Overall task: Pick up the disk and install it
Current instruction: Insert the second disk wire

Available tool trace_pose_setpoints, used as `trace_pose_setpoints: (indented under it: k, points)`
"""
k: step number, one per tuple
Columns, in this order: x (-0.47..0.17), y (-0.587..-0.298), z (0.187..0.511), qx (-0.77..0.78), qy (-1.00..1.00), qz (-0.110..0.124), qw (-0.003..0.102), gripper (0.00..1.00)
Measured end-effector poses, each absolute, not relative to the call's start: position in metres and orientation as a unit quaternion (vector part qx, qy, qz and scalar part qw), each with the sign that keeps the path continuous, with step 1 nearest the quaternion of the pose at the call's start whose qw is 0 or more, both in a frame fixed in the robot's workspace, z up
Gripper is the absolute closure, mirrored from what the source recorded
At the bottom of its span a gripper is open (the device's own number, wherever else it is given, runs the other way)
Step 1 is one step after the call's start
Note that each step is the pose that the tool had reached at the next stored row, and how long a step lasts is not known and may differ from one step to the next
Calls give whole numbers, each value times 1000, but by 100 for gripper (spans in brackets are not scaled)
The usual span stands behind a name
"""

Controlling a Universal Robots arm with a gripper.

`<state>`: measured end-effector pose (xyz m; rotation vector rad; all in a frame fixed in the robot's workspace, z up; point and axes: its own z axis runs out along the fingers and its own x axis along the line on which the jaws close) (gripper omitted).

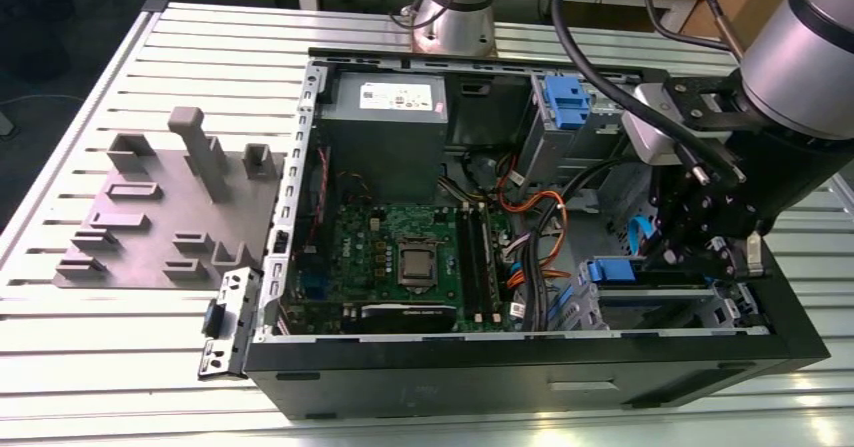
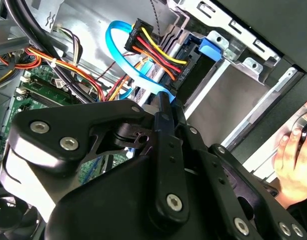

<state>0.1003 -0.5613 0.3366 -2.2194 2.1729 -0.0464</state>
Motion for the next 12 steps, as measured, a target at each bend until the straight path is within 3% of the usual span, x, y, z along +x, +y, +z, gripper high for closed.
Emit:
trace_pose_setpoints:
  k: [12]
  points:
    - [101, -563, 332, -714, 700, -15, 18, 84]
